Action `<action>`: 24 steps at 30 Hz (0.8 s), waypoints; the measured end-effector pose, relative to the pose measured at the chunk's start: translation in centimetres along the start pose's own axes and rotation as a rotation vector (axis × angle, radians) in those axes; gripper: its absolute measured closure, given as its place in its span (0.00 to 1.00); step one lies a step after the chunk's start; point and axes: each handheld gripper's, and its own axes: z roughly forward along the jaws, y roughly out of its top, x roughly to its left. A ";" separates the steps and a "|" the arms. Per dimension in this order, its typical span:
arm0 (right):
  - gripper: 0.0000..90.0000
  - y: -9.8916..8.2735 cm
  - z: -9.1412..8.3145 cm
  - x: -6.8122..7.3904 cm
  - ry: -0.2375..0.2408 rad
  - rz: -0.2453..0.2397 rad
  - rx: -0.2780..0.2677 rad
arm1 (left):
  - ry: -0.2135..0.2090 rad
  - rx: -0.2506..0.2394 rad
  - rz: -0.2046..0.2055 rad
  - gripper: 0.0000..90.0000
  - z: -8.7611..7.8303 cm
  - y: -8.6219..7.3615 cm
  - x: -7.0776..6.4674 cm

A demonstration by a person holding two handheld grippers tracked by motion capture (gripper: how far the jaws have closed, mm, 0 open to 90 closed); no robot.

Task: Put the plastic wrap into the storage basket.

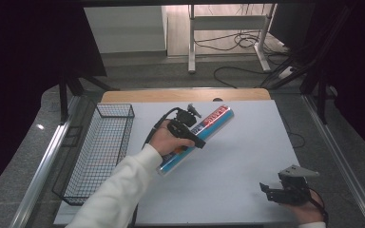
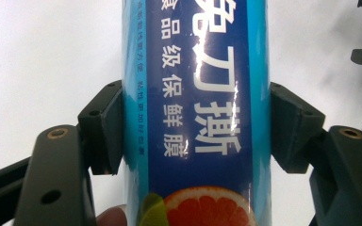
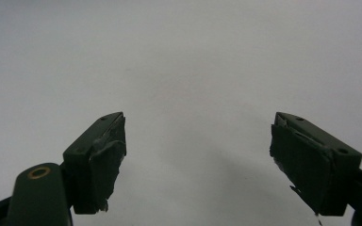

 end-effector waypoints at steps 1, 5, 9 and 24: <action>0.22 0.0 0.0 0.0 0.000 0.000 0.000 | 0.000 0.000 0.000 0.35 0.0 0.0 0.0; 0.22 0.1 0.1 0.0 0.003 -0.002 -0.002 | 0.005 -0.039 -0.028 0.35 -1.9 -1.5 1.1; 0.22 0.2 0.2 0.1 0.003 -0.003 0.003 | -0.002 -0.073 -0.057 0.35 -3.8 -3.2 2.6; 0.22 0.4 0.6 0.2 0.009 -0.005 0.011 | 0.050 -0.155 -0.181 0.35 -8.7 -8.4 7.5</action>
